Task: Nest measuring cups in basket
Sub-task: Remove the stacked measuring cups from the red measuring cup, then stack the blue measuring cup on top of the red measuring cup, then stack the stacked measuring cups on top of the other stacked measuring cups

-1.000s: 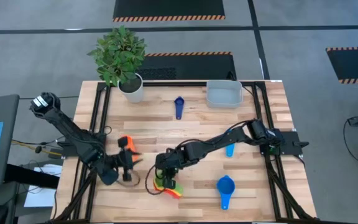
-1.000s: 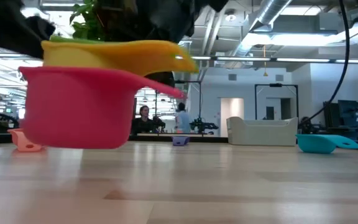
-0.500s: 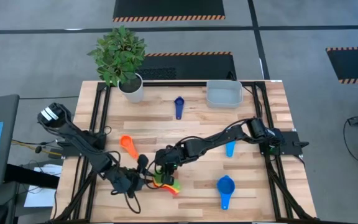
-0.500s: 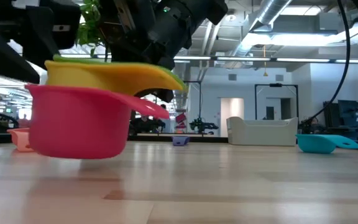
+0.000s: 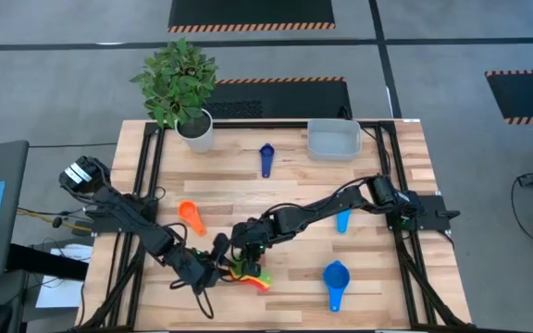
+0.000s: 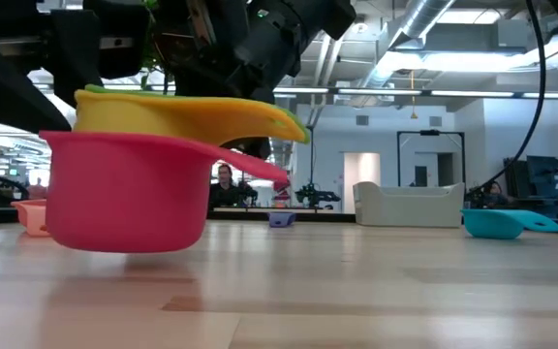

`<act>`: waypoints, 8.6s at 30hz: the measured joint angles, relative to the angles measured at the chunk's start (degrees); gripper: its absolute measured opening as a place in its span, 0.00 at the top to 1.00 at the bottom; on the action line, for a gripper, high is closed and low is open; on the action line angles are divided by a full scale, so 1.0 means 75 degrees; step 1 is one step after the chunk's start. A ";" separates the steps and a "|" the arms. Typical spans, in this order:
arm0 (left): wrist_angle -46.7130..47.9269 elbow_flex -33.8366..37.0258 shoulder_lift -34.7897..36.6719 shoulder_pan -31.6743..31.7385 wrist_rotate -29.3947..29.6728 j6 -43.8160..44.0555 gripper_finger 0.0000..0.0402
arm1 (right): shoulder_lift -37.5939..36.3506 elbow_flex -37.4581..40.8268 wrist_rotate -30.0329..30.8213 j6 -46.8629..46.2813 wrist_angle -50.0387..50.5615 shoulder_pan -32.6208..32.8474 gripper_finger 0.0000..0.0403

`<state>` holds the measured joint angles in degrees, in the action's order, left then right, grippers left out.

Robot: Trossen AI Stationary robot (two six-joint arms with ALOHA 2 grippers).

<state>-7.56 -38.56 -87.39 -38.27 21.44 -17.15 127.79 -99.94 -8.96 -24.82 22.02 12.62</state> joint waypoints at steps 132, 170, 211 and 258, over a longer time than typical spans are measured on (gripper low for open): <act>0.1538 0.0288 0.1271 0.0051 0.2811 0.2037 0.58 | -0.2996 0.1098 0.2615 -0.4412 0.5855 0.1606 0.99; 0.1628 0.0290 0.1268 0.0054 0.3038 0.2026 0.58 | -0.1490 0.0493 -0.0666 0.0783 0.2037 -0.0233 0.99; -0.0479 -0.0392 -0.1010 -0.0037 -0.0499 0.2262 0.58 | -0.1728 0.1522 0.1075 -0.3518 0.3153 0.1265 0.96; 0.0101 -0.0193 0.0459 0.0794 -0.0132 0.2143 0.58 | -0.2319 0.2341 0.0794 -0.0844 0.0733 0.1316 0.97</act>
<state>-6.80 -40.01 -83.95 -32.32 20.45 -1.07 110.39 -82.38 -3.01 -31.15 27.52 22.49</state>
